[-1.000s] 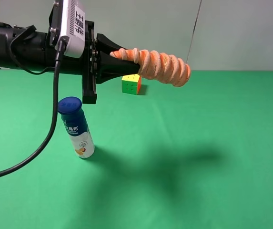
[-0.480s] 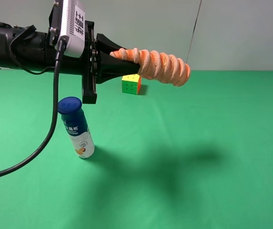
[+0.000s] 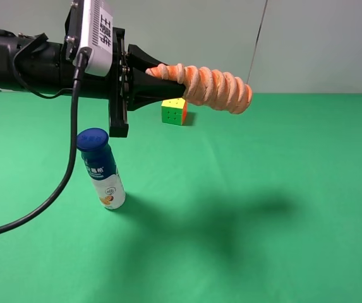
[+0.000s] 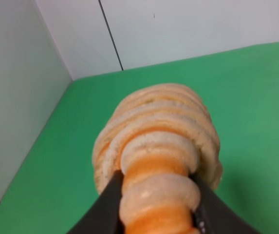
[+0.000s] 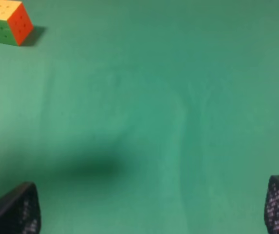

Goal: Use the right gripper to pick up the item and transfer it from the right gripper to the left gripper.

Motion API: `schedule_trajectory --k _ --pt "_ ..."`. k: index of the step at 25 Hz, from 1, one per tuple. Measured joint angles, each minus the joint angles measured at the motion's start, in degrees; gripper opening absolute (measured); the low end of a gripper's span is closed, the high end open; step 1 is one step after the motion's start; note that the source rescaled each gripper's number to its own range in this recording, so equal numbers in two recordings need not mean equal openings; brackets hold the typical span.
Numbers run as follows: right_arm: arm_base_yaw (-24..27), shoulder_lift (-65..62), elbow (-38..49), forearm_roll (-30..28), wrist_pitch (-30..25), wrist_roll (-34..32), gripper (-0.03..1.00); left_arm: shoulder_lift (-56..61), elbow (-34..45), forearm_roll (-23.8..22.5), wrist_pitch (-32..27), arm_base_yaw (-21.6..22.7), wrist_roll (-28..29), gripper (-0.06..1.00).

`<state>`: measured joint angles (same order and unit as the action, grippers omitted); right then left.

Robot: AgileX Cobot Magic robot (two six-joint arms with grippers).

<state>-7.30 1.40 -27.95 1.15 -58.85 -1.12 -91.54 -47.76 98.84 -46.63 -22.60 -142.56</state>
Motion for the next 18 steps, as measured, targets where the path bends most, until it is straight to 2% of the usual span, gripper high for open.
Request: schedule_trajectory --k 18 --pt "0.0 -0.1 0.0 -0.1 0.0 -0.2 1.00 0.0 0.0 0.0 -0.6 0.0 0.0 0.02"
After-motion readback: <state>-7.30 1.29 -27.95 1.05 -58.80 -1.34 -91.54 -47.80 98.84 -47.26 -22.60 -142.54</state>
